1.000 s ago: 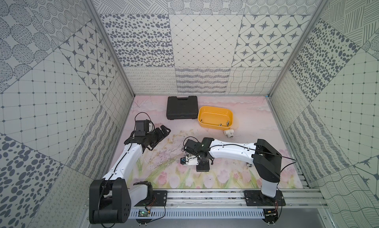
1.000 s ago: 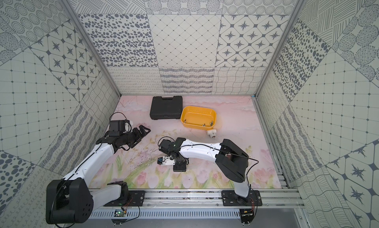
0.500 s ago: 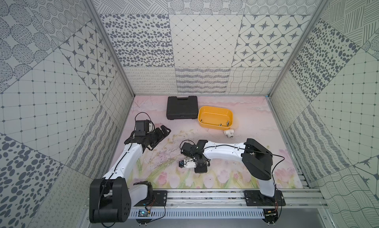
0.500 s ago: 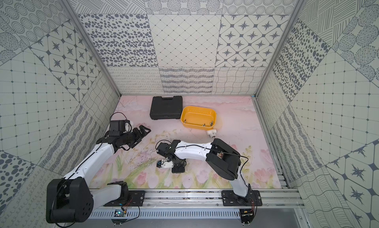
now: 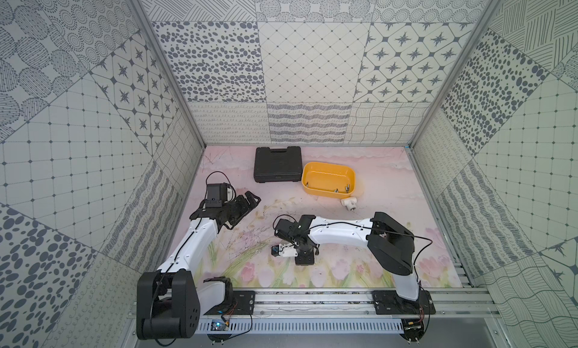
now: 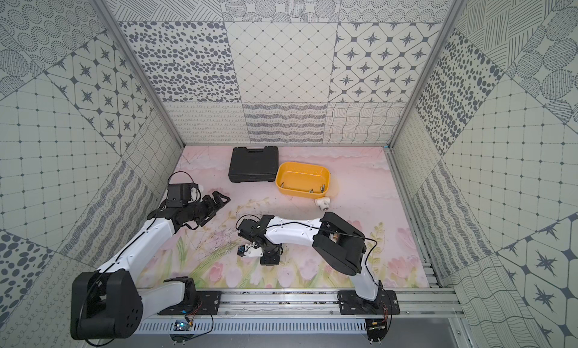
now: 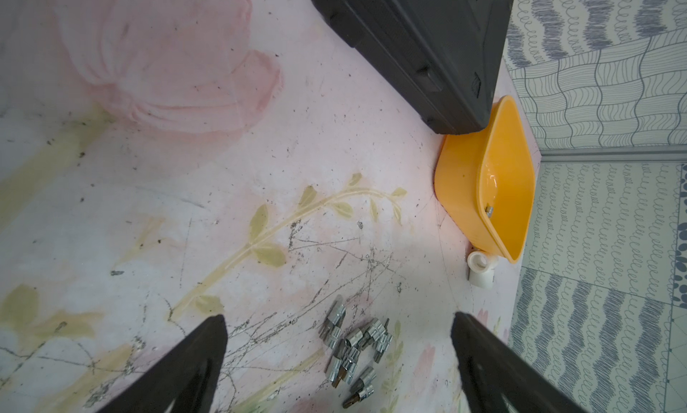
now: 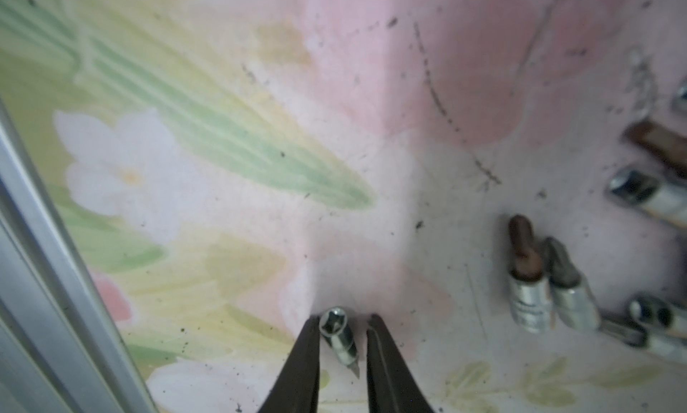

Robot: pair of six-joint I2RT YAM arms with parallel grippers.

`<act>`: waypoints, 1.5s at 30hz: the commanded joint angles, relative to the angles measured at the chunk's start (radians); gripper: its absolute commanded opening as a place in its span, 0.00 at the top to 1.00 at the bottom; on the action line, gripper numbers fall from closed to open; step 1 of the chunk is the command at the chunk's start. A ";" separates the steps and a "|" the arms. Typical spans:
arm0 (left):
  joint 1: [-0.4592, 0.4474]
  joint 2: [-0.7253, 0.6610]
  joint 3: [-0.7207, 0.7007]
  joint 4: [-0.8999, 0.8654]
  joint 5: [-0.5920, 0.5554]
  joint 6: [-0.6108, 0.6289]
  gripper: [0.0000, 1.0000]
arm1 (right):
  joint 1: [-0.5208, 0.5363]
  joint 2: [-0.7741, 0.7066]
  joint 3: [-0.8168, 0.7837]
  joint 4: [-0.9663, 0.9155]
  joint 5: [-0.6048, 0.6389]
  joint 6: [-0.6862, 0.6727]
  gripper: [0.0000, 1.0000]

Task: Put the bit on the desktop into the storage box
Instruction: Pick up the screwdriver bit from the center of the board.

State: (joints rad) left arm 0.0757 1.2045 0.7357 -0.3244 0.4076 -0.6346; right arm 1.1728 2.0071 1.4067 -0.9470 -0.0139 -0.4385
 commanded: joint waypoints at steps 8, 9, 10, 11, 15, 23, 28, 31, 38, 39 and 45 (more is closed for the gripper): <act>0.007 0.007 0.010 0.016 0.014 0.009 0.01 | 0.011 -0.002 -0.040 0.043 0.006 0.043 0.89; 0.008 0.007 0.010 0.015 0.016 0.009 0.01 | 0.012 -0.006 -0.040 0.042 0.008 0.046 0.89; 0.007 0.006 0.010 0.015 0.016 0.010 0.01 | 0.010 -0.009 -0.041 0.043 0.009 0.050 0.90; 0.007 0.007 0.009 0.015 0.016 0.009 0.01 | 0.010 -0.013 -0.042 0.042 0.011 0.052 0.90; 0.009 0.007 0.012 0.014 0.018 0.013 0.01 | 0.008 -0.034 -0.045 0.042 0.014 0.064 0.93; 0.011 0.018 0.021 0.012 0.026 0.017 0.01 | -0.027 -0.104 -0.045 0.042 -0.009 0.107 0.96; 0.013 0.018 0.020 0.013 0.029 0.018 0.01 | -0.094 -0.171 -0.021 0.042 -0.013 0.140 0.98; 0.013 0.020 0.020 0.012 0.030 0.020 0.01 | -0.154 -0.206 0.005 0.042 -0.021 0.163 1.00; 0.014 0.021 0.019 0.012 0.035 0.022 0.01 | -0.294 -0.242 0.075 0.040 0.001 0.192 1.00; 0.013 0.023 0.019 0.011 0.038 0.021 0.01 | -0.315 -0.241 0.086 0.042 0.004 0.192 1.00; 0.014 0.027 0.019 0.008 0.057 0.024 0.01 | -0.440 -0.216 0.157 0.043 0.024 0.205 1.00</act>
State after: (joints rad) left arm 0.0864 1.2270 0.7418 -0.3252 0.4175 -0.6319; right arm 0.7712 1.7920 1.5196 -0.9161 -0.0086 -0.2531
